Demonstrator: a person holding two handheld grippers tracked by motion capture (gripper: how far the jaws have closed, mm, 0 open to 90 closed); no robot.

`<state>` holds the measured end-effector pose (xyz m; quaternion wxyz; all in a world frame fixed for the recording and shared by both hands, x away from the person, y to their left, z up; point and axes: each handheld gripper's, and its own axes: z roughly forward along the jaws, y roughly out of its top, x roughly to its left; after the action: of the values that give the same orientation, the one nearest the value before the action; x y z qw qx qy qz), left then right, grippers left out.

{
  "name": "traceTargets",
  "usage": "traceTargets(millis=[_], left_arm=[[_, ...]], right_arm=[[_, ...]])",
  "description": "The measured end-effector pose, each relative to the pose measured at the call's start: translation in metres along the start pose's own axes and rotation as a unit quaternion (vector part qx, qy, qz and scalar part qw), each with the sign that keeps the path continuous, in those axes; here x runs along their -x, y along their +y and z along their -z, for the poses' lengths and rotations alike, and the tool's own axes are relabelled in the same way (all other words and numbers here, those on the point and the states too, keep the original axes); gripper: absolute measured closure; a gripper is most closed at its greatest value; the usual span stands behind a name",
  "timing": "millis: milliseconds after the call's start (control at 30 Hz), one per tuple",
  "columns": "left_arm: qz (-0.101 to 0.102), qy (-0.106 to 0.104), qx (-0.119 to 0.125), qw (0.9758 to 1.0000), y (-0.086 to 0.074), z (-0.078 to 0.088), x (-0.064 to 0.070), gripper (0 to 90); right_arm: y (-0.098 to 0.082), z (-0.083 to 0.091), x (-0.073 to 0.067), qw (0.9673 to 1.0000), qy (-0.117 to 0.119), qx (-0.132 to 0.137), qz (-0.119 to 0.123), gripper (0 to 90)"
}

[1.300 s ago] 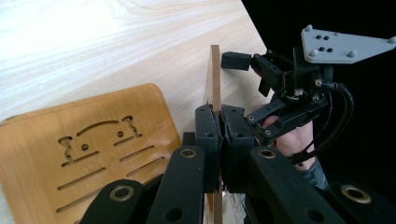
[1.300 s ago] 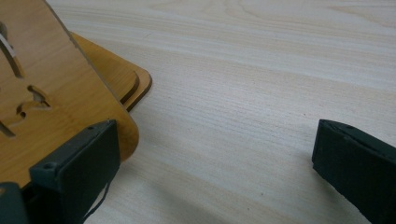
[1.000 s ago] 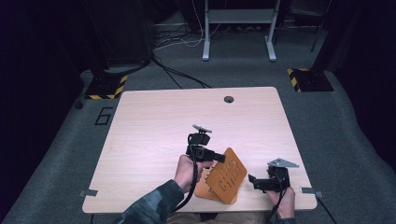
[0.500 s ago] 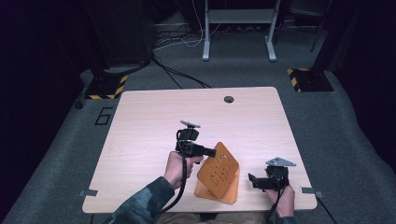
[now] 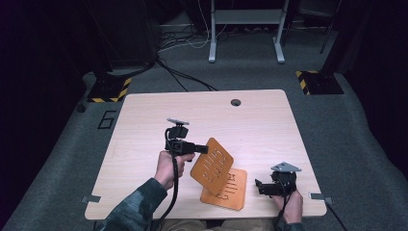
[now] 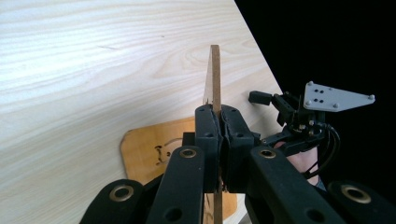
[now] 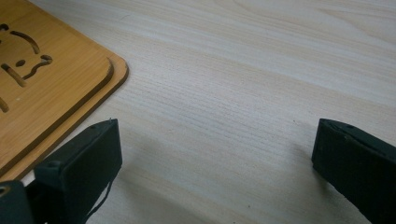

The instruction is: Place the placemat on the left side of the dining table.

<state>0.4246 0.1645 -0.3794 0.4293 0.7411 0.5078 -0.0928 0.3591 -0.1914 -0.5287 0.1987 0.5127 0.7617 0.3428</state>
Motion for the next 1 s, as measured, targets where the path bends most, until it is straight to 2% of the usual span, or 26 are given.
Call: traceTargets(millis=[167,600,1000], left_arm=[[0.007,0.008,0.008,0.9999,0.002,0.009,-0.007,87.0],[0.017,0.026,0.023,0.9992,0.006,0.030,-0.027,87.1],[0.032,0.043,0.043,0.9977,0.011,0.048,-0.044,87.0]], right_arm=[[0.001,-0.002,-0.004,0.9996,-0.016,-0.009,0.020,0.3],[0.000,-0.002,-0.004,0.9998,-0.013,-0.007,0.016,0.4],[0.000,-0.002,-0.004,0.9997,-0.015,-0.007,0.017,0.4]])
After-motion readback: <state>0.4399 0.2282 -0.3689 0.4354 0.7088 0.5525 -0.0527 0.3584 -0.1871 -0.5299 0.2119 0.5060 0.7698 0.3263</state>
